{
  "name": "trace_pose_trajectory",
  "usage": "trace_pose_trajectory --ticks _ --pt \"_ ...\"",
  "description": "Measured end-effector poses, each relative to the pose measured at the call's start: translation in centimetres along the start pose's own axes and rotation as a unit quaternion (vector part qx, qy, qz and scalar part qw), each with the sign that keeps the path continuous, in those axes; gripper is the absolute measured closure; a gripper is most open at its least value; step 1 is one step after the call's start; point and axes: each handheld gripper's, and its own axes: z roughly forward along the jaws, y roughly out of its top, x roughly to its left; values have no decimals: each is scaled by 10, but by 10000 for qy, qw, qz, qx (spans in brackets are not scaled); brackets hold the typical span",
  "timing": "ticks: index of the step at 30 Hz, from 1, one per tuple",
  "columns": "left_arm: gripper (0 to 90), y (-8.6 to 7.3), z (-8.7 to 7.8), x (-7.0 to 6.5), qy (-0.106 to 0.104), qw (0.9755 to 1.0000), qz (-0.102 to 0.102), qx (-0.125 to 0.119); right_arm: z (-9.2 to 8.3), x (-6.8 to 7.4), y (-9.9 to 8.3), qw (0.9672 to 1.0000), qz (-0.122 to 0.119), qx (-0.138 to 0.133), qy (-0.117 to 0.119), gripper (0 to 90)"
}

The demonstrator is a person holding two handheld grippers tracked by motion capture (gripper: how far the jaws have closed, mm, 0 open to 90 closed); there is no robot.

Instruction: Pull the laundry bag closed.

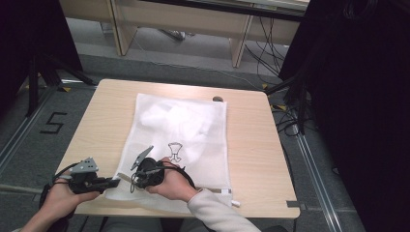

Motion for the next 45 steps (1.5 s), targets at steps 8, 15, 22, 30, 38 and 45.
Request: trace_pose_trajectory --ticks 8,15,22,30,38,45 --pt "854 0 -1 1 26 10000 -27 -3 0 0 -4 10000 15 66 -18 821" --pt "854 0 -1 1 56 10000 -38 -17 -1 -1 -7 9999 25 150 -52 821" --pt "854 0 -2 2 66 10000 -25 14 -3 -2 -10 9998 9 204 -47 821" --pt "854 -1 -1 2 73 10000 -57 -14 -5 -1 -14 9995 89 276 -109 821" --pt "854 -1 -1 3 140 9999 -51 -23 -7 -4 -20 9994 78 301 -121 821" --pt "854 -2 0 2 152 9998 -57 -108 -9 -5 -22 9992 64 386 -124 821"
